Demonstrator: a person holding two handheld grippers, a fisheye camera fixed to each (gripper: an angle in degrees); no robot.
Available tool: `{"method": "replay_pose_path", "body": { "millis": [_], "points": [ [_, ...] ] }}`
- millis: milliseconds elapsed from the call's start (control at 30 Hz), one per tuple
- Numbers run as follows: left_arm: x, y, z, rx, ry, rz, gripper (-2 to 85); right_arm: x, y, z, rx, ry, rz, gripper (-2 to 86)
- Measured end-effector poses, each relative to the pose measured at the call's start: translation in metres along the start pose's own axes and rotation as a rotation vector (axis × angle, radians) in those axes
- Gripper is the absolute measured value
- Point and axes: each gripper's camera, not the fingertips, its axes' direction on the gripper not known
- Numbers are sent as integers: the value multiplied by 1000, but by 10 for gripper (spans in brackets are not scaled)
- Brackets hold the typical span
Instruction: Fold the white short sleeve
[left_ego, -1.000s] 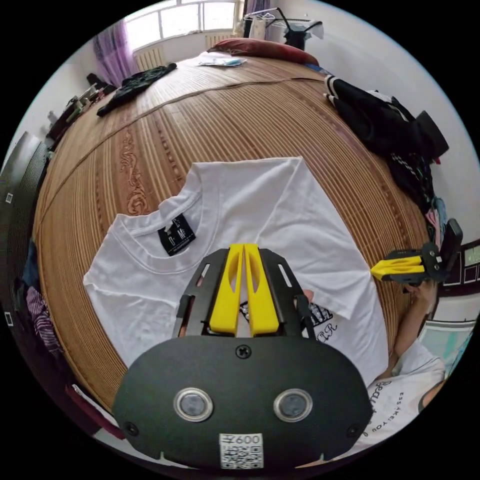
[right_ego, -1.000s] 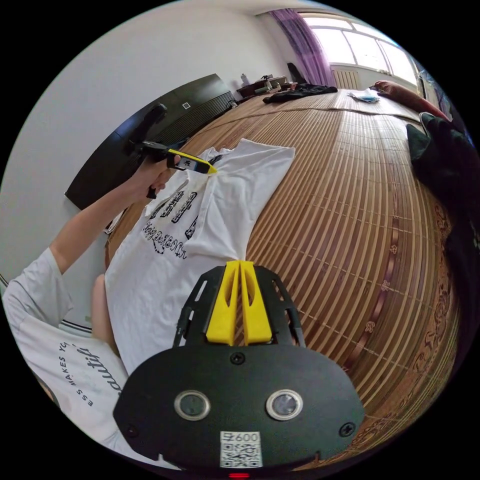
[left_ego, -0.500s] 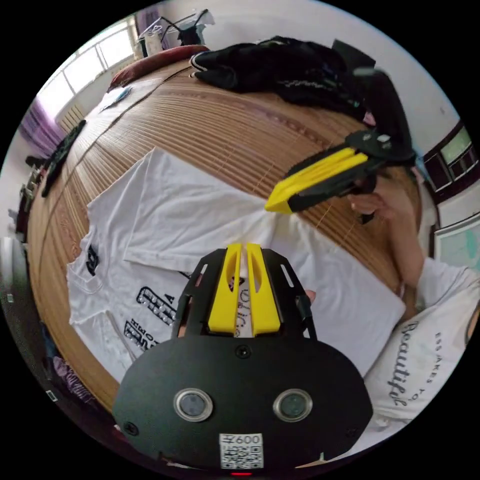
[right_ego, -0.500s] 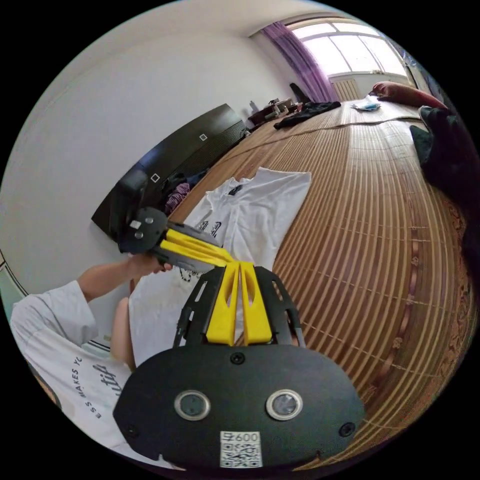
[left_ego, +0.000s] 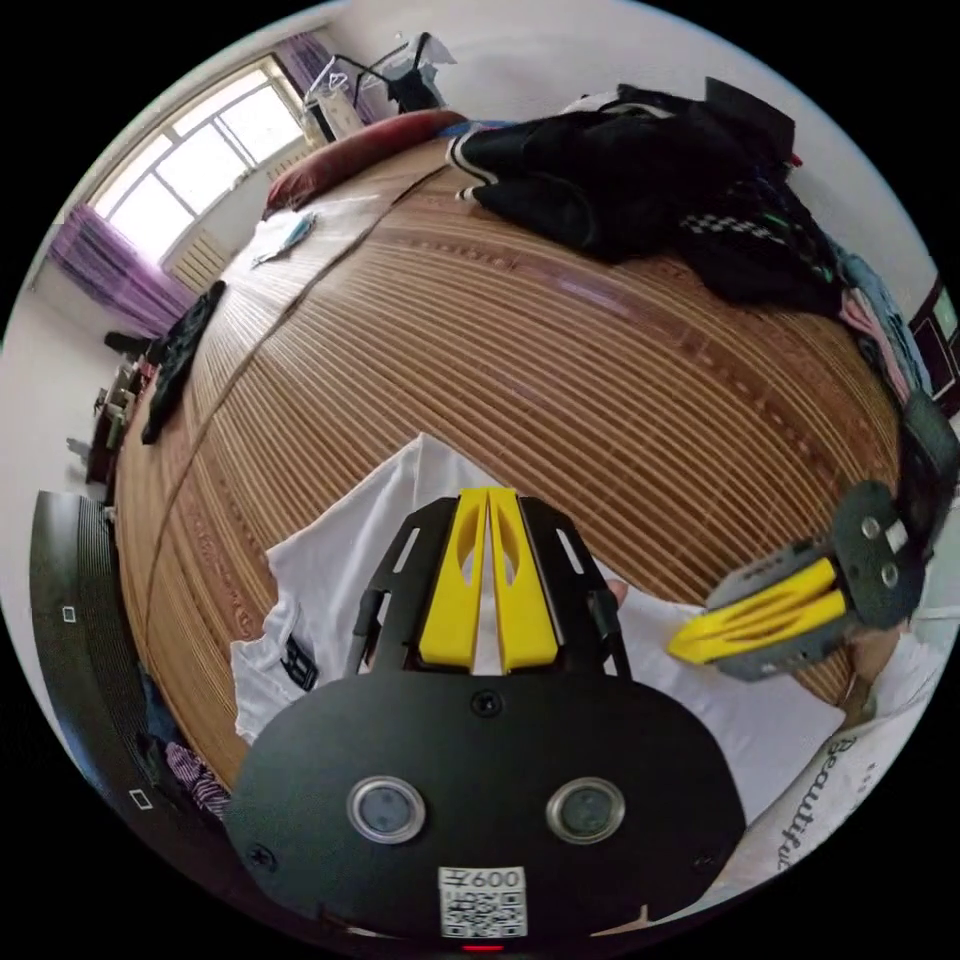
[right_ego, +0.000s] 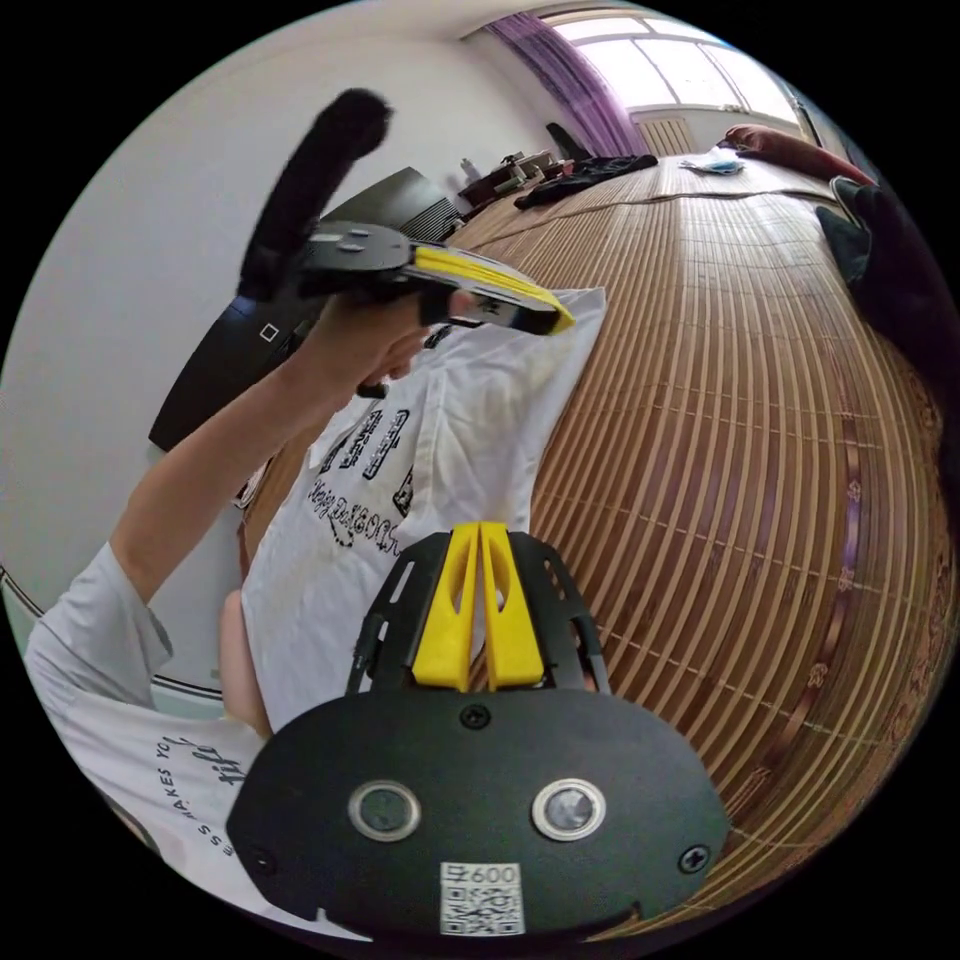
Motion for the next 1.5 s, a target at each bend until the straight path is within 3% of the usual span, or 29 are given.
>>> {"method": "replay_pose_path", "body": {
  "millis": [200, 267, 333, 500, 567, 733, 800, 867, 967, 1100, 1167, 1300, 1400, 1500],
  "points": [
    [25, -56, -3, -45, 52, -41, 5, 2, 10, 3, -12, 17, -17, -9],
    [37, -63, -35, -13, -140, -116, 5, 2, 16, 4, -11, 17, -19, -9],
    [44, -63, -66, 57, -179, -162, 4, 3, 21, 4, -10, 16, -20, -9],
    [96, -70, -105, 80, 123, -77, 3, 7, 34, 5, -9, 0, -11, -9],
    [133, -79, -96, -19, 193, -37, 3, 8, 43, 6, -7, -4, -10, -8],
    [196, -103, -146, -57, 69, 56, 3, 6, 61, 9, -11, 8, -17, -8],
    [216, -99, -197, 43, 30, 41, 2, 6, 68, 10, -11, 5, -16, -8],
    [249, -88, -248, 112, 45, 51, 3, 6, 78, 11, -11, -2, -12, -8],
    [292, -97, -249, -35, 47, 175, 2, 4, 93, 12, -10, 2, -15, -9],
    [297, -91, -337, 101, 107, 55, 3, -4, 112, 15, -13, 34, -36, -9],
    [310, -46, -438, 315, 108, -14, 4, -10, 126, 18, -22, 55, -53, -9],
    [359, 45, -573, 379, -105, 89, 8, -25, 148, 19, -33, 110, -107, -8],
    [379, 143, -681, 426, -270, -28, 10, -51, 175, 4, -24, 142, -218, -8],
    [388, 248, -788, 484, -411, -195, 13, -71, 219, -75, 319, -8, -262, -8]
  ]
}}
